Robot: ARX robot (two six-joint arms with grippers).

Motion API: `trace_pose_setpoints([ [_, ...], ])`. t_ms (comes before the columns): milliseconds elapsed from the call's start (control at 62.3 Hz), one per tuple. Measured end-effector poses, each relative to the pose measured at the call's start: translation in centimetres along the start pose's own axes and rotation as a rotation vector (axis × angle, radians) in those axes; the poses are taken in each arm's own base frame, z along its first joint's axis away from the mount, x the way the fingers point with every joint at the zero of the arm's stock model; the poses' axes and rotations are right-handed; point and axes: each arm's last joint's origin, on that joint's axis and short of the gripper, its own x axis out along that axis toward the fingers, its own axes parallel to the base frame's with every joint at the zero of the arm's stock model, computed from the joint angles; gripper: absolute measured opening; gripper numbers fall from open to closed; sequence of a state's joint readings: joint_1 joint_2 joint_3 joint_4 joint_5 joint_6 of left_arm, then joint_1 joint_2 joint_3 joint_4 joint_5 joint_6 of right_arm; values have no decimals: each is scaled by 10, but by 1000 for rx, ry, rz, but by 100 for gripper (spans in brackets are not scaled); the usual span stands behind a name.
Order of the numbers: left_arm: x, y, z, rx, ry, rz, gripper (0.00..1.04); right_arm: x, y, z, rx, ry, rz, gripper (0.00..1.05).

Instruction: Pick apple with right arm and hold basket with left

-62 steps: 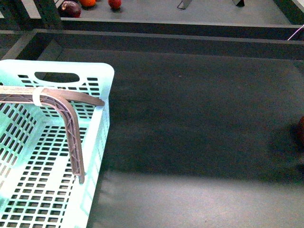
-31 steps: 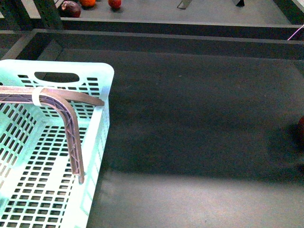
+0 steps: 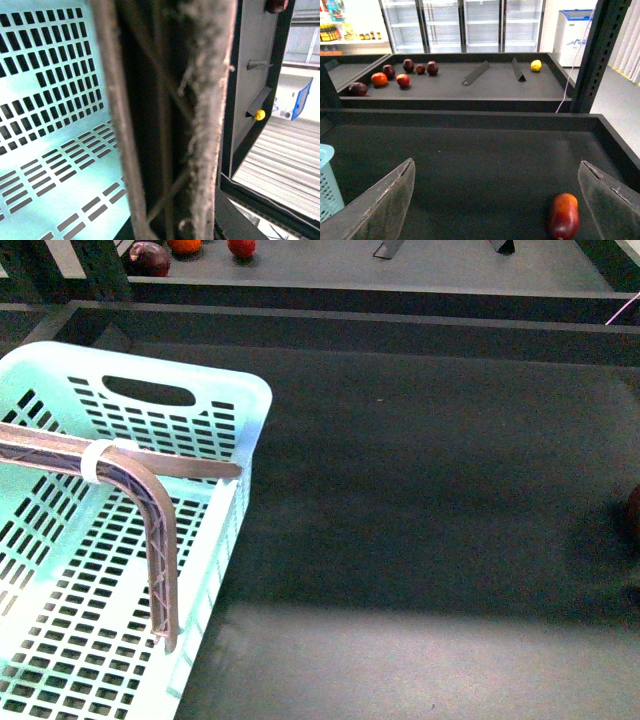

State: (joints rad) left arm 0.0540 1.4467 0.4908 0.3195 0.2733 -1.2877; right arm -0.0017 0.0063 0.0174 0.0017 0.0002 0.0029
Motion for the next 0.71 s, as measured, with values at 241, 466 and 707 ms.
trace_pose_setpoints([
  [241,-10,-41,-29,154,89,-83,7,0,0,0,0,0,0,96],
  [466,-9,-93,-83,330,257,-184,7,0,0,0,0,0,0,96],
  [707,-10,-116,-146,502,442,-217,7,0,0,0,0,0,0,96],
])
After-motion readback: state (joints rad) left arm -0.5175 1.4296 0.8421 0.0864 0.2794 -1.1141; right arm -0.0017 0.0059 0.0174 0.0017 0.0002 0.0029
